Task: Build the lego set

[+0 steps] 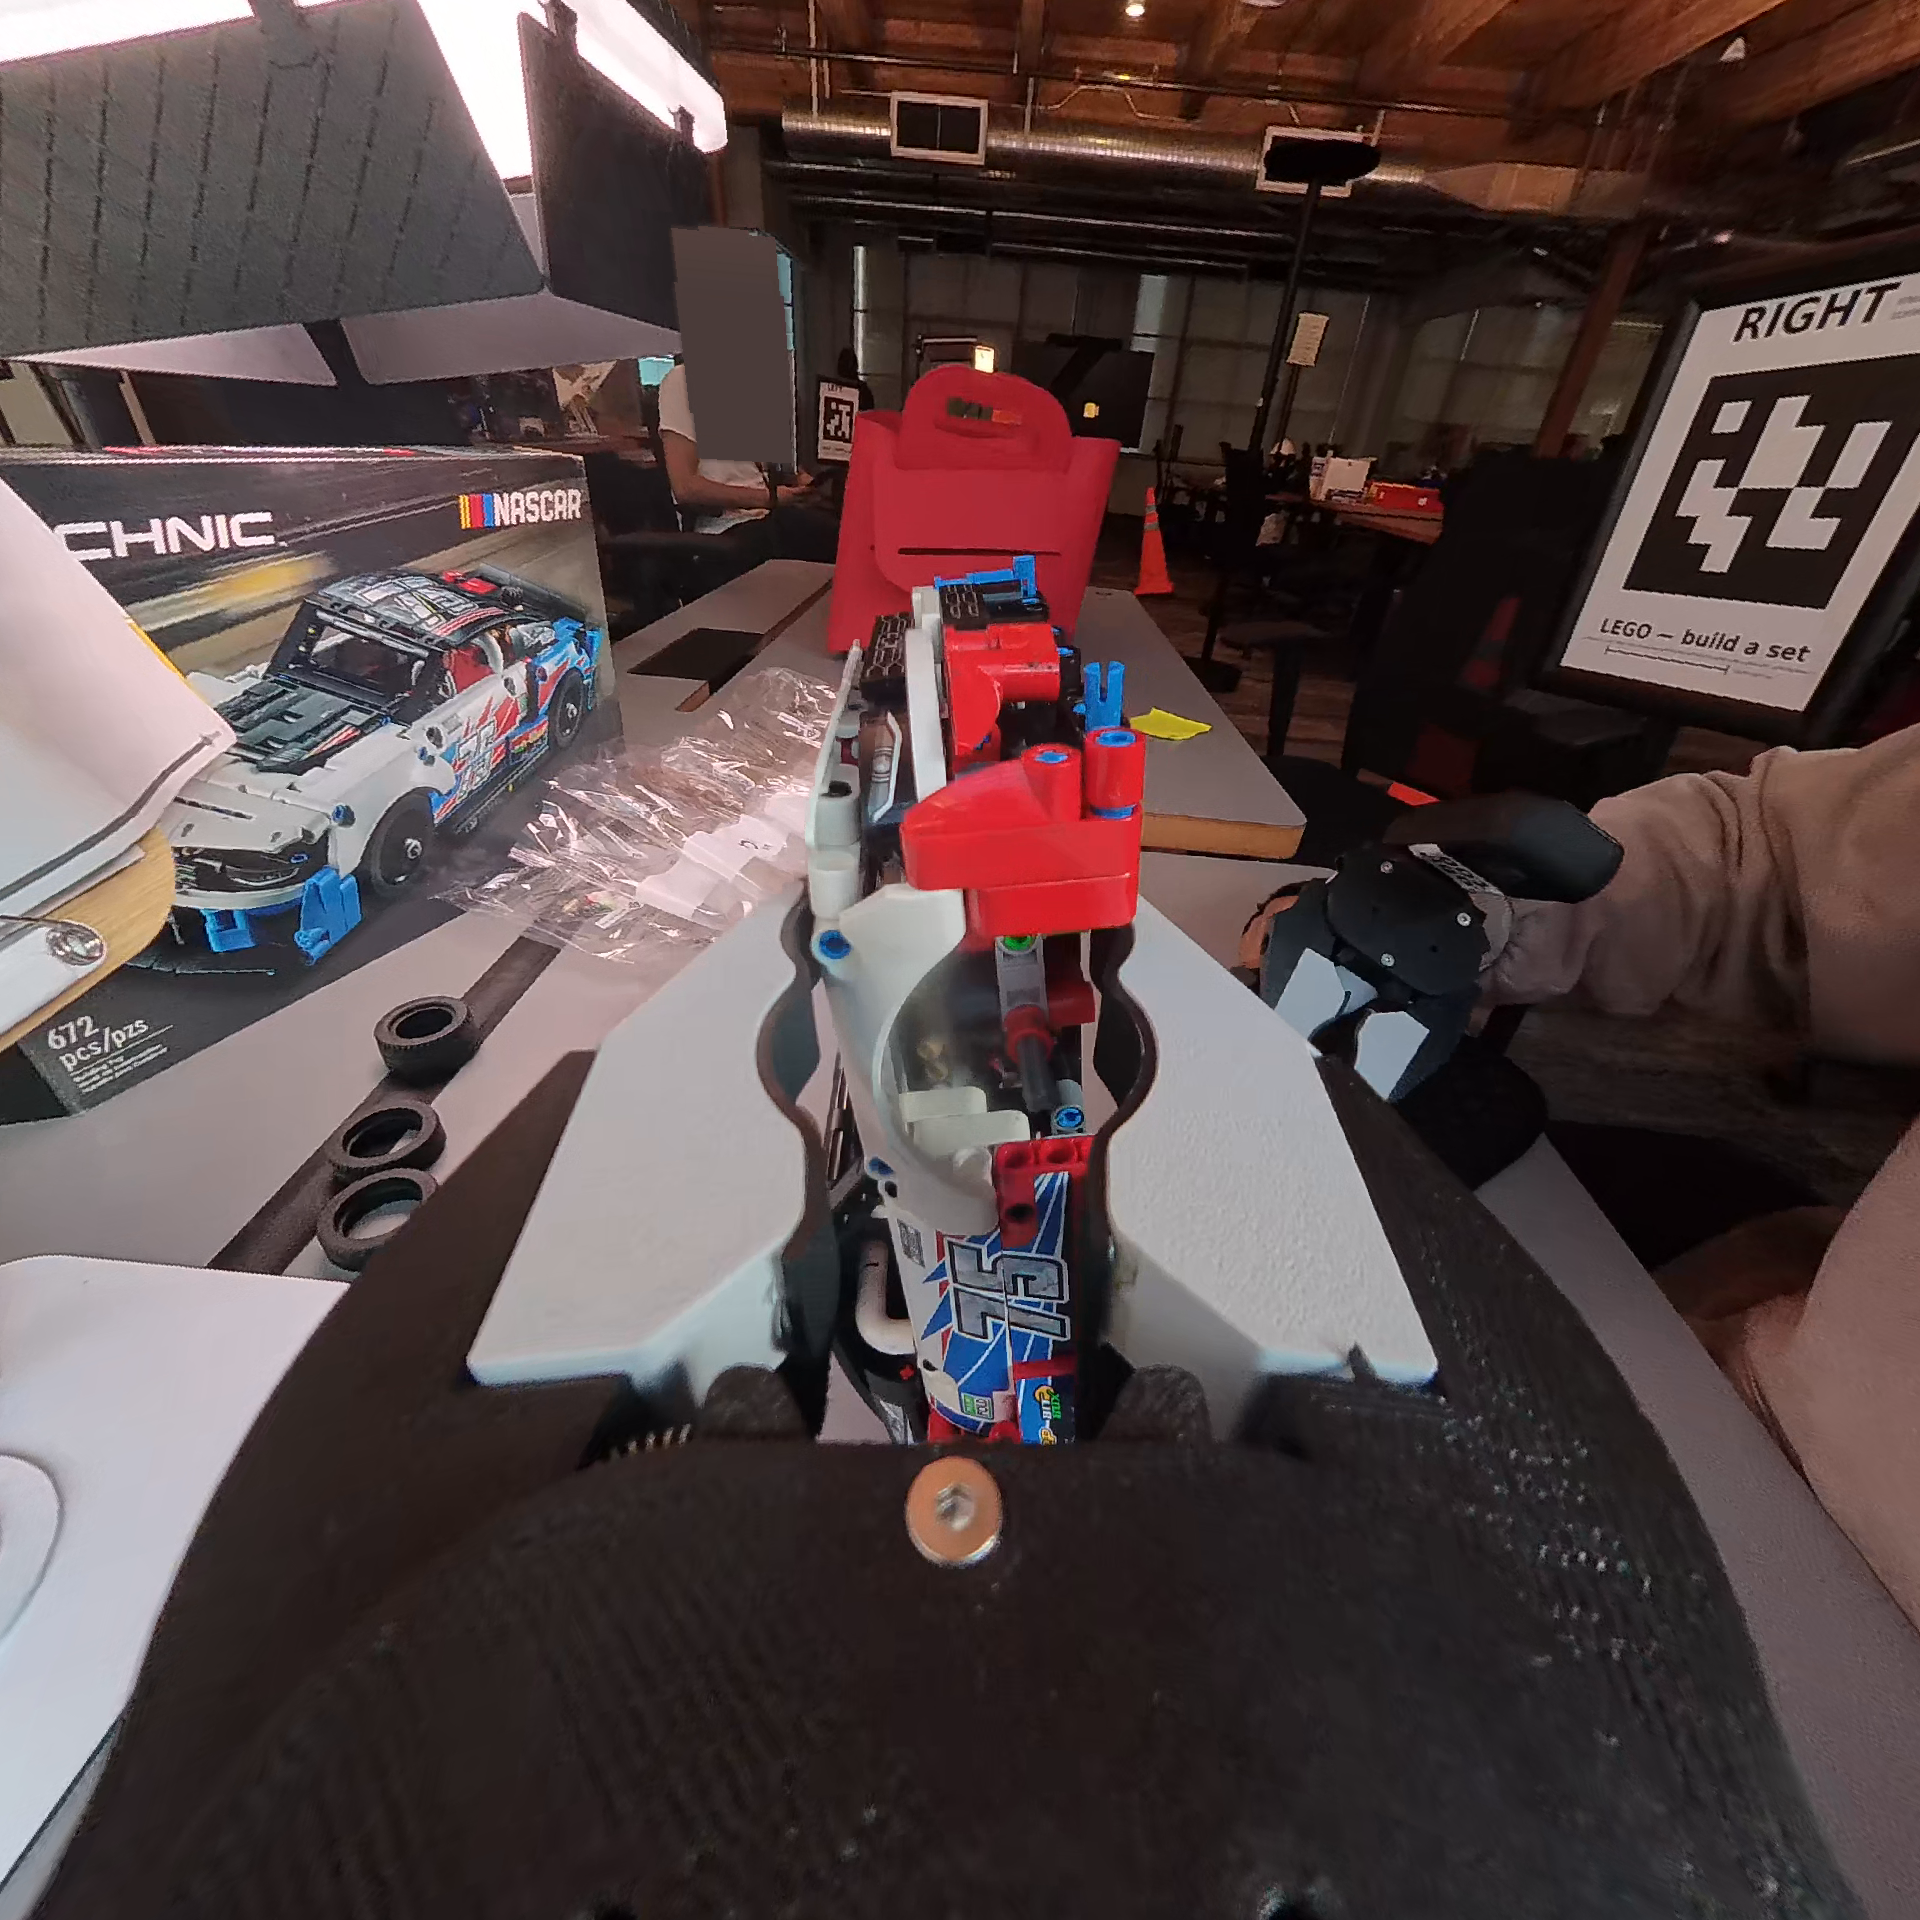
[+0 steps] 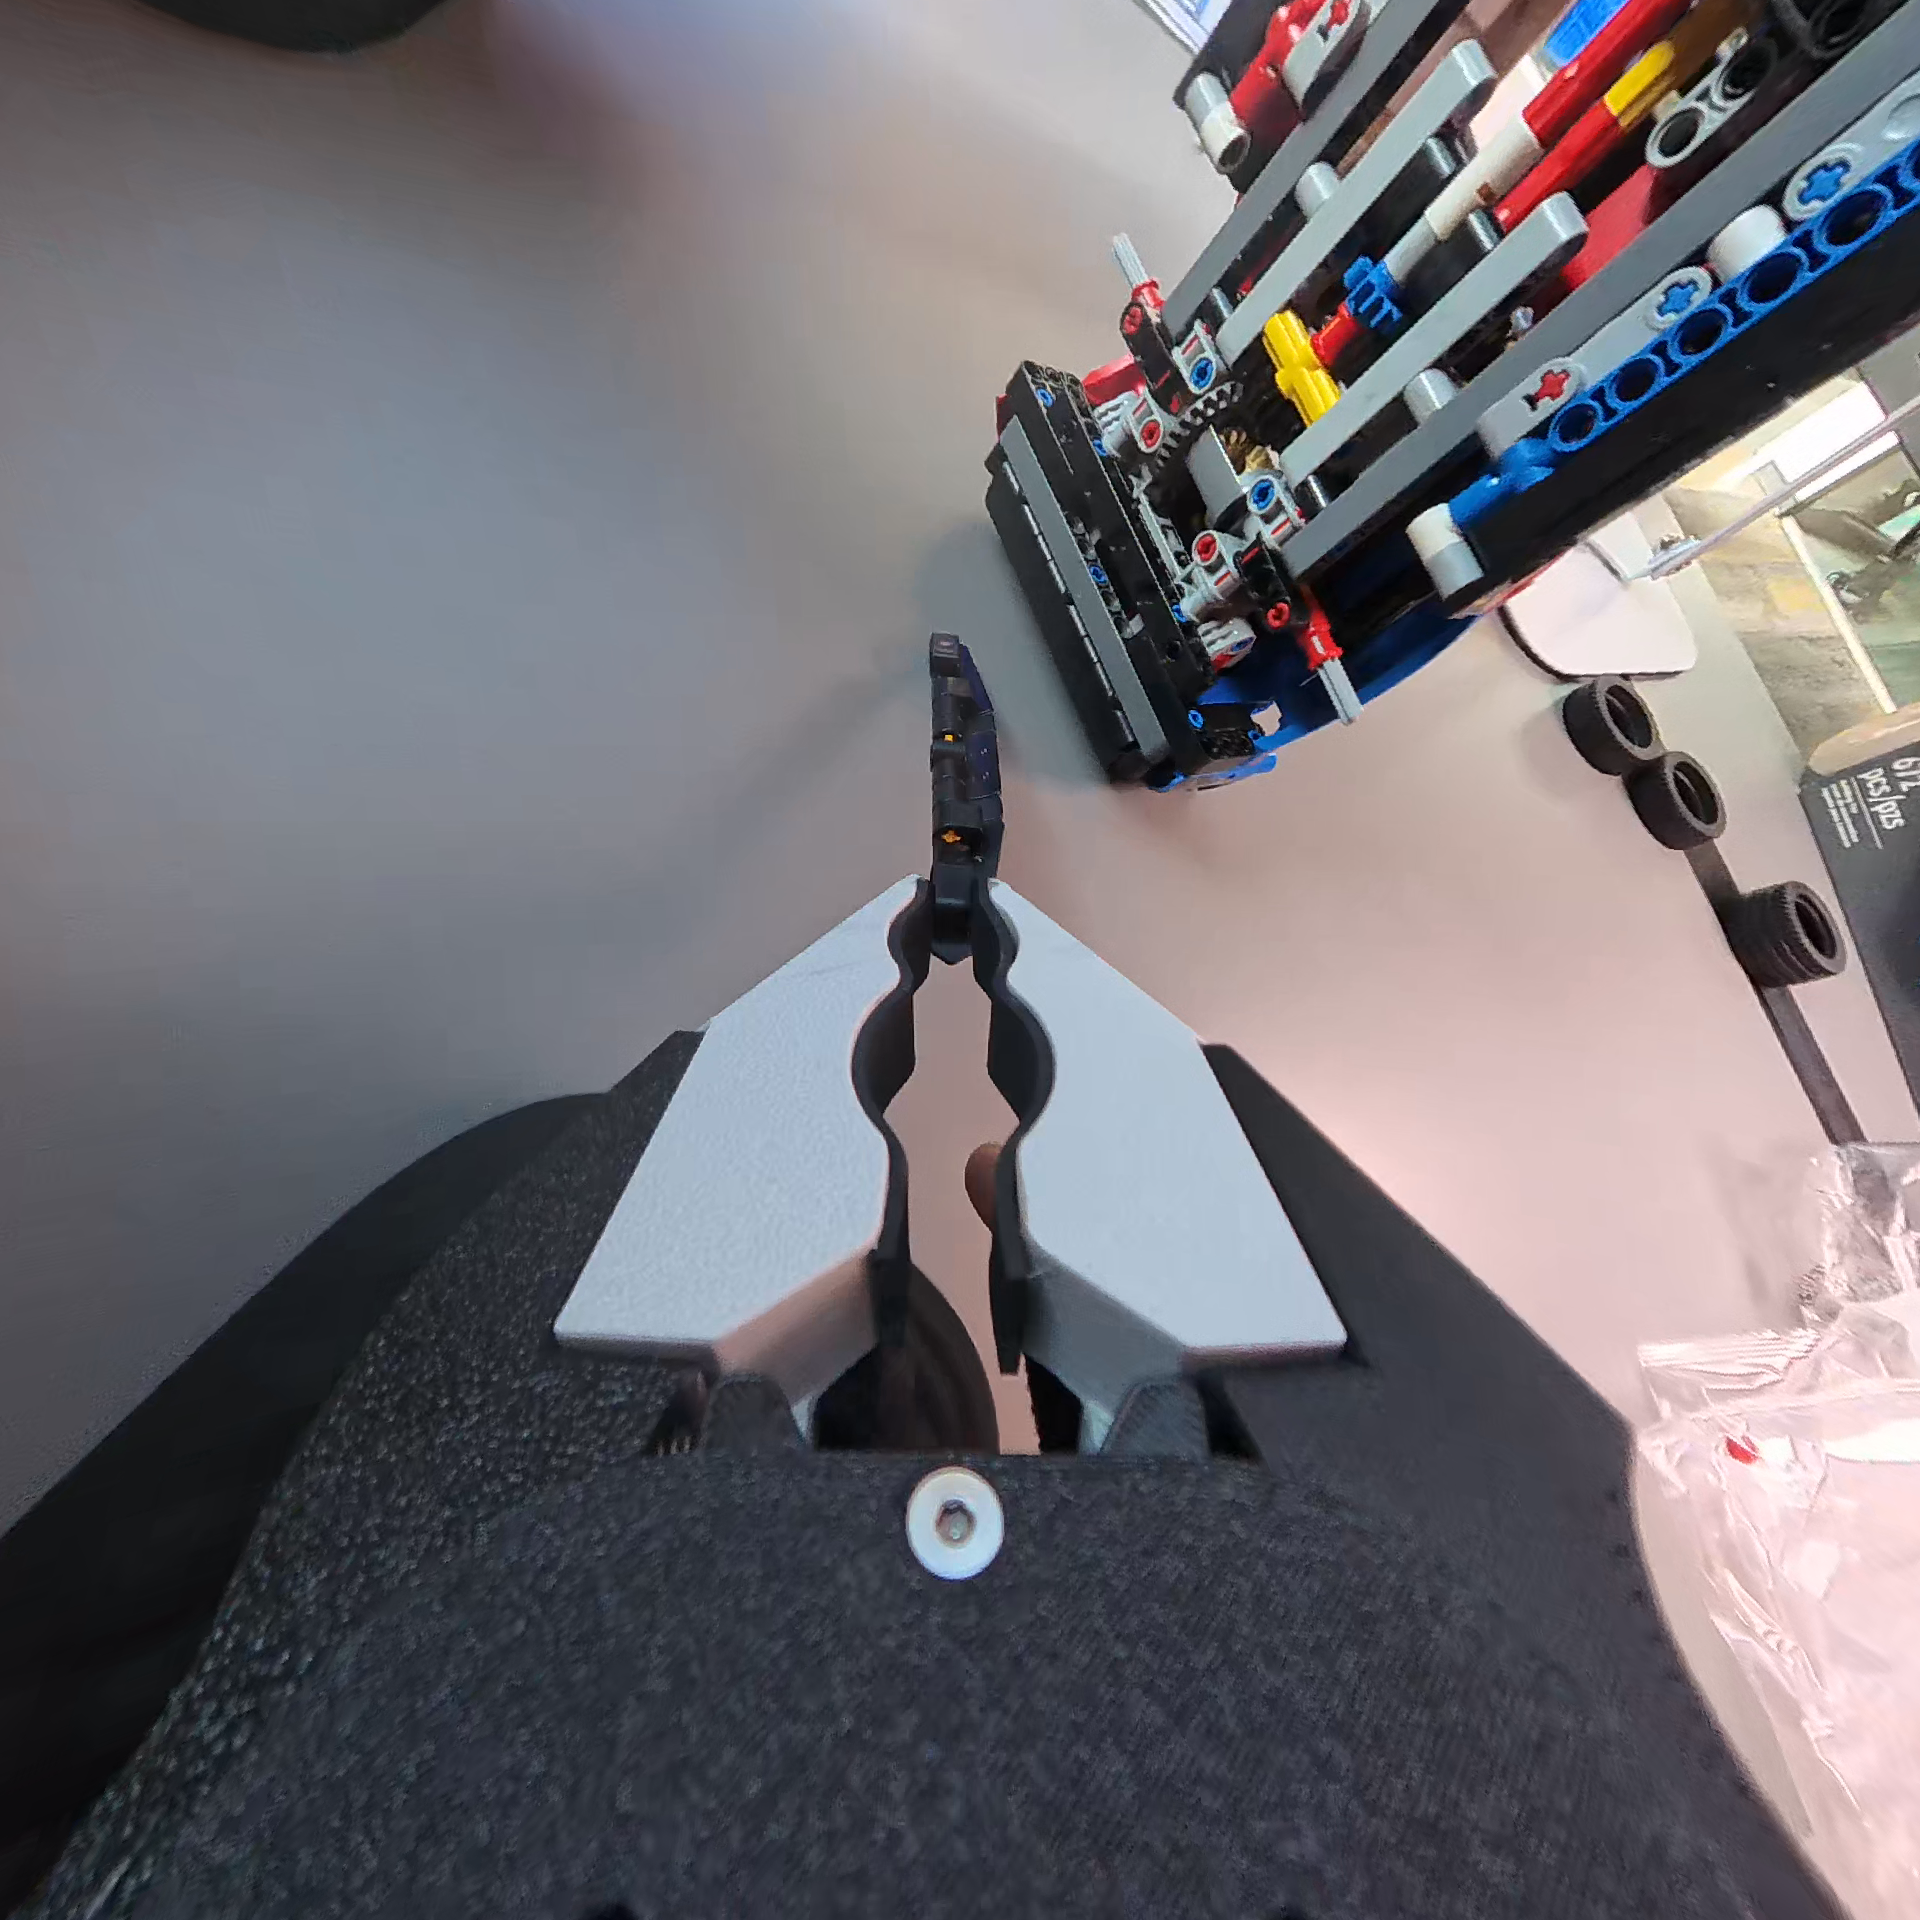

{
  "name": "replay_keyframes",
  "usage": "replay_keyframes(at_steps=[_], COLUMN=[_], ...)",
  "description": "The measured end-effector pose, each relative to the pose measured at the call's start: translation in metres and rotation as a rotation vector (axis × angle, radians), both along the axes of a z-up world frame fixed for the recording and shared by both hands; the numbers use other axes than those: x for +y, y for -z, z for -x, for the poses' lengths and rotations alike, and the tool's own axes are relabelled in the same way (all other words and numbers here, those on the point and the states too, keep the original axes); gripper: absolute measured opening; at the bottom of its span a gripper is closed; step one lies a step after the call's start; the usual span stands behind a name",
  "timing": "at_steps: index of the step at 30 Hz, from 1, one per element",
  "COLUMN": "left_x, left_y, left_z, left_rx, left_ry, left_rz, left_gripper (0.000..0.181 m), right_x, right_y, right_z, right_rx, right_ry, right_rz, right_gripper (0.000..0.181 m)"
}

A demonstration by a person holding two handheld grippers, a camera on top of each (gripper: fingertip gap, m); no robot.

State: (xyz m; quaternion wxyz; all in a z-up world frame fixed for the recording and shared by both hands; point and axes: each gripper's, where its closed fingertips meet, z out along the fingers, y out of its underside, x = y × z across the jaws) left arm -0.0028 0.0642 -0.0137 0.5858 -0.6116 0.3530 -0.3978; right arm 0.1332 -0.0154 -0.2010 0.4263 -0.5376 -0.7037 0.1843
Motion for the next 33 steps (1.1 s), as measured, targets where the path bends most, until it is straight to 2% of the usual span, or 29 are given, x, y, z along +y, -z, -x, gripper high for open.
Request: replay_keyframes(at_steps=[8,21,33], left_x=[0.007,0.019,-0.034], left_y=[0.001,0.005,-0.001], left_z=[0.008,0.020,-0.010], left_rx=[-0.008,-0.016,0.070], left_ry=[-0.048,-0.090,0.103], left_rz=[0.005,0.024,-0.189], left_gripper=[0.050,0.048,0.047], right_x=[-0.009,-0.011,-0.015], right_y=[-0.001,-0.003,-0.003], right_z=[0.013,0.017,0.015], right_rx=[0.038,0.053,0.055], right_ry=[-0.056,-0.064,-0.072], right_rz=[0.019,0.038,0.025], right_gripper=[0.005,0.005,0.005])
